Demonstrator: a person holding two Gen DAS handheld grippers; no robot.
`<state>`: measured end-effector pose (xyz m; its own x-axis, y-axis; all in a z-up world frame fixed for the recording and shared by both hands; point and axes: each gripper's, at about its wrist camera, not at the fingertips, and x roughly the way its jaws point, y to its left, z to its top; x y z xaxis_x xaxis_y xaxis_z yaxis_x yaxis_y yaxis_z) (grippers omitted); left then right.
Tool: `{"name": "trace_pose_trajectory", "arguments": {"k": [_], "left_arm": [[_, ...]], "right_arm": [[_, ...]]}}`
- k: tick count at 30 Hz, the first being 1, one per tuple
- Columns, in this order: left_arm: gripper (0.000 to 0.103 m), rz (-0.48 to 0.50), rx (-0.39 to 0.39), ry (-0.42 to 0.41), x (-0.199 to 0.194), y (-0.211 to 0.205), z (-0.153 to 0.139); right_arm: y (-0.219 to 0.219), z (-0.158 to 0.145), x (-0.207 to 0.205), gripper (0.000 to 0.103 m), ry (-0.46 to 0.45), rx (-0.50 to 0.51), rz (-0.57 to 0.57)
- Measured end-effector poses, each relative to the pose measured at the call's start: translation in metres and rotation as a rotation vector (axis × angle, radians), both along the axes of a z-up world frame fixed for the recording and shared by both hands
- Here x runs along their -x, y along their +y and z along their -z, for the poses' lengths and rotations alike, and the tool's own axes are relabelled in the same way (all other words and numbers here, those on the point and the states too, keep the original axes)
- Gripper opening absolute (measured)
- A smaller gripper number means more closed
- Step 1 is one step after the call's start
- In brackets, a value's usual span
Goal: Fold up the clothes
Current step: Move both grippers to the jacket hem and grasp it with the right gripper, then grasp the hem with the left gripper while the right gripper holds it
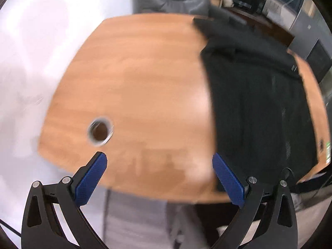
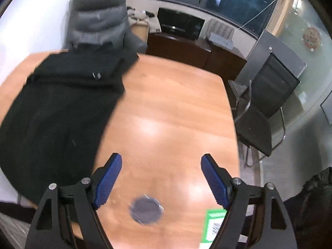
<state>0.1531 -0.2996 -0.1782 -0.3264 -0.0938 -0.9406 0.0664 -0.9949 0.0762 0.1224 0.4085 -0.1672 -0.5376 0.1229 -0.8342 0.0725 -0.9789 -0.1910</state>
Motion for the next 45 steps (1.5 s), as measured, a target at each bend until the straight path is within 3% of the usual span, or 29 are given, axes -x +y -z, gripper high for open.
{"name": "trace_pose_trajectory", "arguments": {"k": [4,8,12,15,18,26,29,32,35,37,38,42,45], "left_arm": [[0.103,0.013,-0.026,-0.036,-0.020,0.008,0.022],[0.103,0.066,-0.199,-0.037,-0.007,0.055,0.050],[0.098,0.090,-0.361,-0.082,0.009,0.087,0.082],[0.098,0.089,-0.428,-0.108,0.016,0.094,0.089],[0.098,0.101,-0.445,-0.144,0.023,0.098,0.095],[0.098,0.095,-0.471,-0.229,0.035,0.096,0.117],[0.099,0.096,-0.477,-0.235,0.039,0.093,0.121],[0.100,0.118,-0.467,-0.235,0.042,0.095,0.121],[0.102,0.141,-0.451,-0.237,0.044,0.100,0.120],[0.102,0.153,-0.454,-0.230,0.042,0.104,0.119],[0.102,0.158,-0.454,-0.226,0.041,0.106,0.119],[0.102,0.164,-0.434,-0.215,0.040,0.109,0.117],[0.098,0.155,-0.430,-0.218,0.042,0.106,0.114]], "right_arm": [[0.029,0.002,-0.028,0.082,0.033,0.010,-0.024],[0.003,0.035,-0.031,0.082,-0.036,0.145,-0.117],[-0.023,0.068,-0.034,0.075,-0.105,0.281,-0.210],[-0.042,0.093,-0.036,0.076,-0.157,0.382,-0.280],[-0.061,0.117,-0.038,0.075,-0.208,0.476,-0.346],[-0.059,0.147,-0.023,0.075,-0.291,0.526,-0.338],[-0.065,0.157,-0.021,0.070,-0.323,0.539,-0.347],[-0.067,0.160,-0.018,0.068,-0.306,0.546,-0.351],[-0.068,0.163,-0.014,0.060,-0.308,0.563,-0.355],[-0.071,0.162,-0.016,0.044,-0.312,0.567,-0.371],[-0.076,0.163,-0.017,0.041,-0.309,0.560,-0.385],[-0.086,0.166,-0.020,0.040,-0.293,0.560,-0.407],[-0.090,0.166,-0.017,0.031,-0.292,0.565,-0.411]]}}
